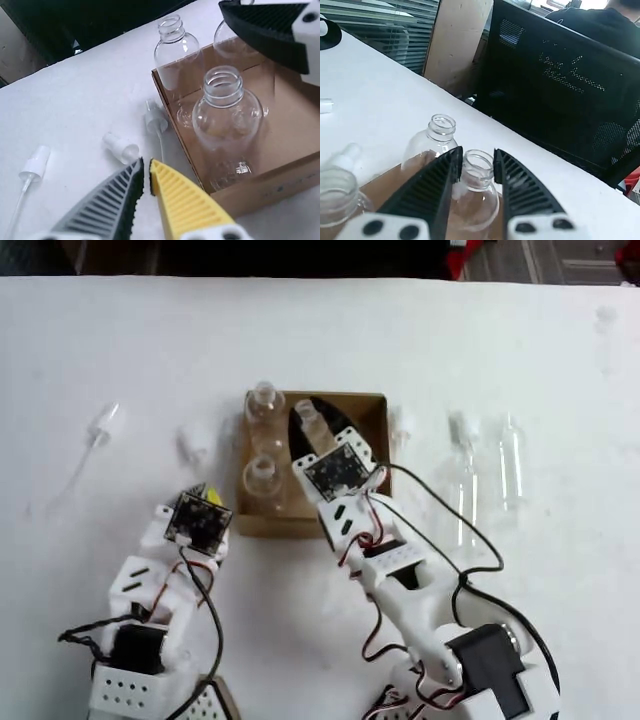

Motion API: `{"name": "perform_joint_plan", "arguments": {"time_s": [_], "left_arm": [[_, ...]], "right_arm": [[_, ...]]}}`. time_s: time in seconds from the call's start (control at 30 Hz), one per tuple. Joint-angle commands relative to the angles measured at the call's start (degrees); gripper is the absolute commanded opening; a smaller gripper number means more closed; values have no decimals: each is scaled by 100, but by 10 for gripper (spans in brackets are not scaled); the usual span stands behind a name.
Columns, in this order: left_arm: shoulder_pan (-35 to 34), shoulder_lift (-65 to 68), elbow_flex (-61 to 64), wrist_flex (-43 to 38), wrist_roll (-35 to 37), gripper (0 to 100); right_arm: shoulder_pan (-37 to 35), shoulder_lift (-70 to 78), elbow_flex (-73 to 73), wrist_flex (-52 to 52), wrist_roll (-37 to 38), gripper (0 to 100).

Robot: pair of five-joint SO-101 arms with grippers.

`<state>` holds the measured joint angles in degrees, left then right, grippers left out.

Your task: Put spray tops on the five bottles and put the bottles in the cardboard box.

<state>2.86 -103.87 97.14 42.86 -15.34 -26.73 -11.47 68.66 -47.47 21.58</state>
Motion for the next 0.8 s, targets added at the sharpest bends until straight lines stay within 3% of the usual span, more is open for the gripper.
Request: {"name": "perform_joint_plan", "arguments": {"time_s": [0.0, 0.2, 0.37, 0.77], "left_arm": [[48, -57, -18, 9, -70, 27], [48, -57, -18, 18, -62, 27], [40, -57, -18, 18, -62, 27], [40, -57, -18, 18, -62, 27]], "right_arm": [[66, -13, -62, -154, 62, 16], [84, 479, -229, -207, 97, 16], [84, 936, -211, -1068, 114, 16], [75, 1015, -97, -936, 114, 22]]}}
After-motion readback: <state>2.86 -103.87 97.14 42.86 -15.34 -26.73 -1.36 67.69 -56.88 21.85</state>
